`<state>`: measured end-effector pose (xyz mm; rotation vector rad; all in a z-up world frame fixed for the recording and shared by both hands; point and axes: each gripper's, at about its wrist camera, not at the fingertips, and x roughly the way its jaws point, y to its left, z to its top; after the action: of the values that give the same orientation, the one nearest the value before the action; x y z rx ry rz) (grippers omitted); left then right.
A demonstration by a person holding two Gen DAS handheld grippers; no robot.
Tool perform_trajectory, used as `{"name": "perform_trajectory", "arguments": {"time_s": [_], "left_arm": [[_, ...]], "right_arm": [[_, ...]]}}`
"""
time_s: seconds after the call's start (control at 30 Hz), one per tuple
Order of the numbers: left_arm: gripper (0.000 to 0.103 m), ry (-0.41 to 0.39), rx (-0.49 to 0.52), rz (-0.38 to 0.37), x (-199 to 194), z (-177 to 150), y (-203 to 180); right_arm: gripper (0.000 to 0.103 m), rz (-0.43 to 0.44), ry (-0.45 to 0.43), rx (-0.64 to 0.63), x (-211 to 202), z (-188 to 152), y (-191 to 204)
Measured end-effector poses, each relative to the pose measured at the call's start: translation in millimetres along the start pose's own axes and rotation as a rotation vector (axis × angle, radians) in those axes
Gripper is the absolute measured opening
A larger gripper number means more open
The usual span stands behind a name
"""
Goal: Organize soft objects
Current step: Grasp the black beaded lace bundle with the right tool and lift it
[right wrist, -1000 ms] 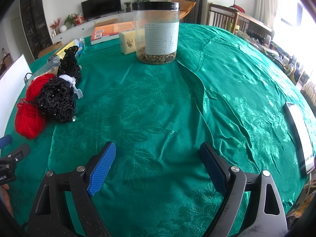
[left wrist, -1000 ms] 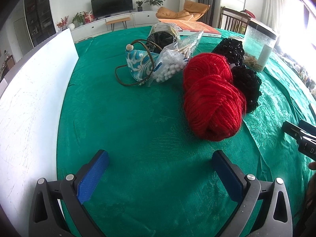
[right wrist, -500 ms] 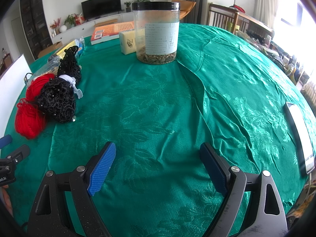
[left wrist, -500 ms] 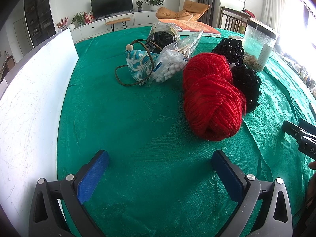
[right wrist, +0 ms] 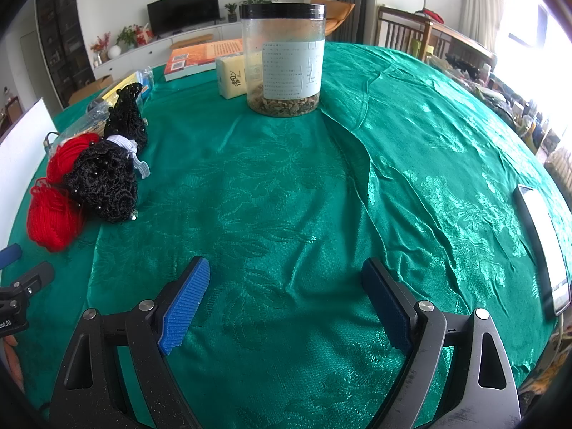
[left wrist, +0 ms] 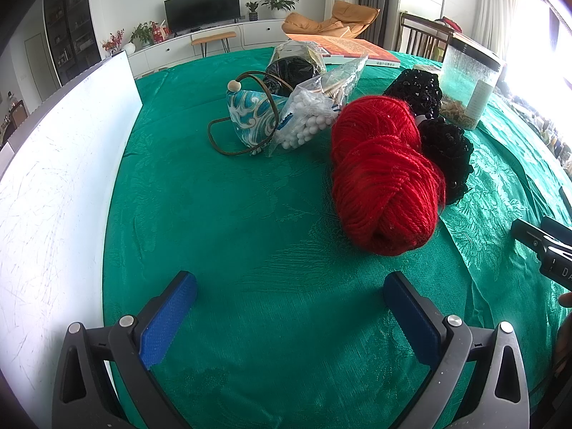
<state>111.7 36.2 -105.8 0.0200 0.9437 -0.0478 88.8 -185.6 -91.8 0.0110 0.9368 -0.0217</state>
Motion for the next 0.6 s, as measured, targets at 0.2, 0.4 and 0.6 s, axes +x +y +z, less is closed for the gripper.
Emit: {"name": "perform_trajectory", "arguments": {"time_s": [0.2,0.4,0.6], "left_arm": [[0.103,0.000,0.000,0.000,0.0,0.0,0.0],[0.103,0.000,-0.001,0.000,0.1,-0.1,0.0],[0.103,0.000,-0.001,0.000,0.1,-0.1,0.1]], "right_arm": [[0.090,0.002,0.001,0.000,-0.1,0.2,0.2],[0.089,0.290,-0.028,0.090,-9.4,16.6,3.3],[0.086,0.494,0.005,-0.007,7.2,58.6,55.7]]}}
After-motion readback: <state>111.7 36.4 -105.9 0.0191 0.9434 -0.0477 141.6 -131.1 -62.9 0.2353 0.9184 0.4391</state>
